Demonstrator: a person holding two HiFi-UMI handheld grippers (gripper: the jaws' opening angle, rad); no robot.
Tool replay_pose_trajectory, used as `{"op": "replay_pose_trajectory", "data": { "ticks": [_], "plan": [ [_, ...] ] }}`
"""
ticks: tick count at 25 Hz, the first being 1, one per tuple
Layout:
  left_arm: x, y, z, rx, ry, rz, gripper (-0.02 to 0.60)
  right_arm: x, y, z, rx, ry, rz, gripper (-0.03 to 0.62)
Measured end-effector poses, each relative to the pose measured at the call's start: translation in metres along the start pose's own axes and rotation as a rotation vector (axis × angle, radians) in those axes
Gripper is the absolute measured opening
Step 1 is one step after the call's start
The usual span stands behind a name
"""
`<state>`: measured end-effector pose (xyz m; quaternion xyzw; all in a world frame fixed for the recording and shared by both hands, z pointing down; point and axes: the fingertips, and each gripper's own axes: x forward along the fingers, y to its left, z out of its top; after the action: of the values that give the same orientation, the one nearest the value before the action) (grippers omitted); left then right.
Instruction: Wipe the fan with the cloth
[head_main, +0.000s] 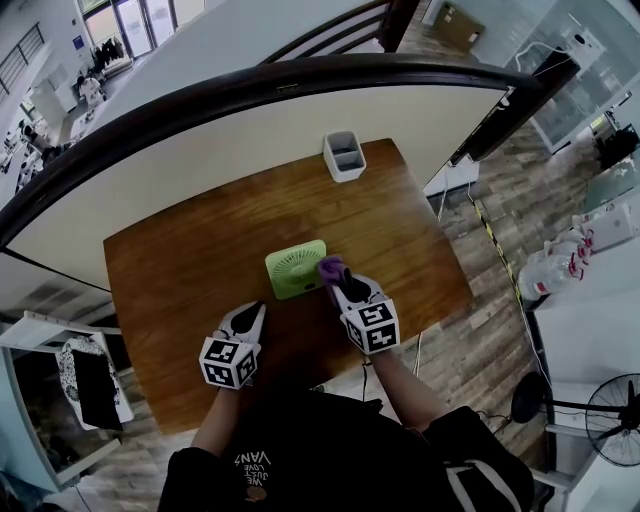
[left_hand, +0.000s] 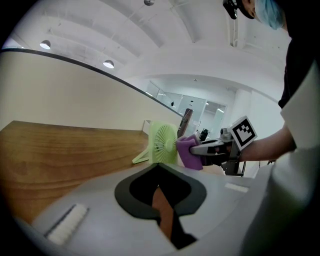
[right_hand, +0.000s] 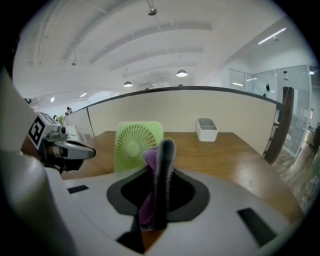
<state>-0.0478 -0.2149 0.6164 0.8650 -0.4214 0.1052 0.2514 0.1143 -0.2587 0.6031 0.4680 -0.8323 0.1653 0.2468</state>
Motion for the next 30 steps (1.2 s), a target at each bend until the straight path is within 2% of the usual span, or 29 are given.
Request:
{"op": "replay_pose_trajectory", "data": {
  "ticks": [5,8,10,16,19,24,30],
  "plan": [
    [-0.004,-0.003,0.000,0.001,-0.001,0.001,0.012,-0.006,-0.018,-0.008,0.038,0.023,-0.064,0.084],
    [-0.003,-0.004,0.000,0.000,-0.004,0.002,0.012,-0.009,-0.015,-0.009,0.043,0.015,-0.061,0.084],
    [-0.005,-0.005,0.001,-0.002,-0.009,0.004,0.012,-0.011,0.000,-0.008,0.036,0.004,-0.026,0.084],
    [-0.011,-0.013,0.004,-0.008,-0.028,0.003,0.011,0.000,0.073,-0.011,-0.047,0.017,0.179,0.084],
    [-0.017,-0.015,0.005,-0.016,-0.039,0.005,0.012,0.014,0.101,-0.013,-0.099,0.031,0.252,0.084],
    [-0.026,-0.010,0.003,-0.027,-0.045,0.013,0.011,0.037,0.128,-0.024,-0.173,0.090,0.321,0.084],
    [-0.026,-0.010,0.002,-0.029,-0.039,-0.001,0.011,0.043,0.122,-0.023,-0.166,0.092,0.313,0.084]
  ]
}}
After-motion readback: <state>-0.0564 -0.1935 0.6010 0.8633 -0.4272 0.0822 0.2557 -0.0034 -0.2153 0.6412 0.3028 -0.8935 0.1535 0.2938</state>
